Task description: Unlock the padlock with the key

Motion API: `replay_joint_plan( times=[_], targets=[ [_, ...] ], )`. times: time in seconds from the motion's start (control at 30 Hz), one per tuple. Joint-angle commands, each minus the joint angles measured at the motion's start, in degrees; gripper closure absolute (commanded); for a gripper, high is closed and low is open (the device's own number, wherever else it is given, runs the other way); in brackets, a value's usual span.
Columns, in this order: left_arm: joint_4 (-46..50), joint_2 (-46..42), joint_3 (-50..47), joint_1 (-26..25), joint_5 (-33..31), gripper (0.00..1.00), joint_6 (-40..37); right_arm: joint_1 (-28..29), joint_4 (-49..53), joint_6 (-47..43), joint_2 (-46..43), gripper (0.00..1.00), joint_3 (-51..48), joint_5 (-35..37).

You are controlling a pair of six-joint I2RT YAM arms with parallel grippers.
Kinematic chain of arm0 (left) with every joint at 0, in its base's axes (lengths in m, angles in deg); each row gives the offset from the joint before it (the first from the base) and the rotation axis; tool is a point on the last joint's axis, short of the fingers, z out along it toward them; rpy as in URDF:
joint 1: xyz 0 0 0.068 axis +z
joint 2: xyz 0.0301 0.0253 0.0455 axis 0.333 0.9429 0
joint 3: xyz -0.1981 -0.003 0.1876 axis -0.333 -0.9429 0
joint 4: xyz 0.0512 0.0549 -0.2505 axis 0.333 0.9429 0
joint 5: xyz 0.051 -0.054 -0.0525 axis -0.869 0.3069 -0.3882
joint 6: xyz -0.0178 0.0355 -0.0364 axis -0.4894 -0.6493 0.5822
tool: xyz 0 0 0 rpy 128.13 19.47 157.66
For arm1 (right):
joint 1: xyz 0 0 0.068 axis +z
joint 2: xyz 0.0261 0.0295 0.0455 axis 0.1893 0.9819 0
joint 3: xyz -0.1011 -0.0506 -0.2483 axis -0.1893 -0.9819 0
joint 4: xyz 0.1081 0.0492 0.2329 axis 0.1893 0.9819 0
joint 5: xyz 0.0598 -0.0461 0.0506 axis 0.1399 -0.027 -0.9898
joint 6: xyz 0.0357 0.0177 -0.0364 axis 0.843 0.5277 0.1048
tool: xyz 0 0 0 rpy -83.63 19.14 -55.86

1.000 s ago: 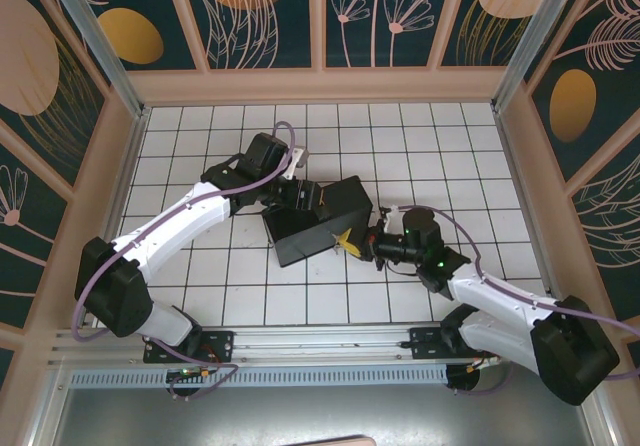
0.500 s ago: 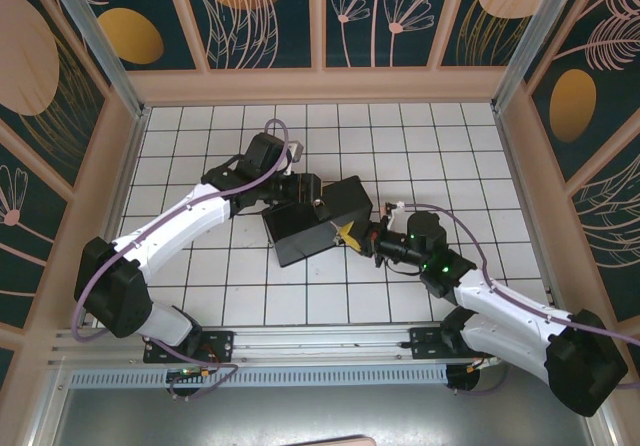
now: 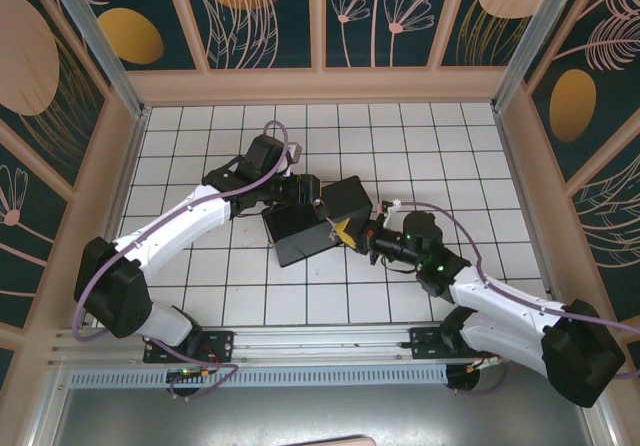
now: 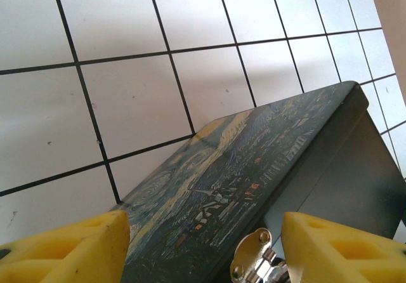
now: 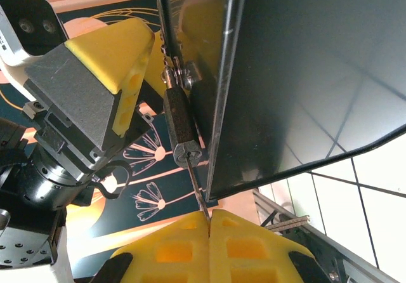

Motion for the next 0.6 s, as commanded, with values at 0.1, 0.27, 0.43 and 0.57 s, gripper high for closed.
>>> replay_joint_plan(
  times=[0.1, 0.27, 0.43, 0.57],
  targets=[
    [-1.3, -1.8, -0.8, -0.1, 0.2, 0.36, 0.9, 0.4, -2.5, 0.0, 0.4, 1.00, 2.0, 1.0],
    [-1.1, -1.8, -0.8, -0.1, 0.8, 0.36, 0.6, 0.4, -2.0, -0.2, 0.6, 1.00, 2.1, 1.7],
    [-1.1, -2.1, -1.2, -0.1, 0.8, 0.36, 0.5, 0.7, -1.2, -0.1, 1.3, 1.00, 2.5, 1.9],
    [-0.9, -2.2, -0.9, -0.1, 0.9, 0.36, 0.6, 0.8, -0.4, -0.3, 0.8, 1.00, 2.5, 2.8]
  ],
)
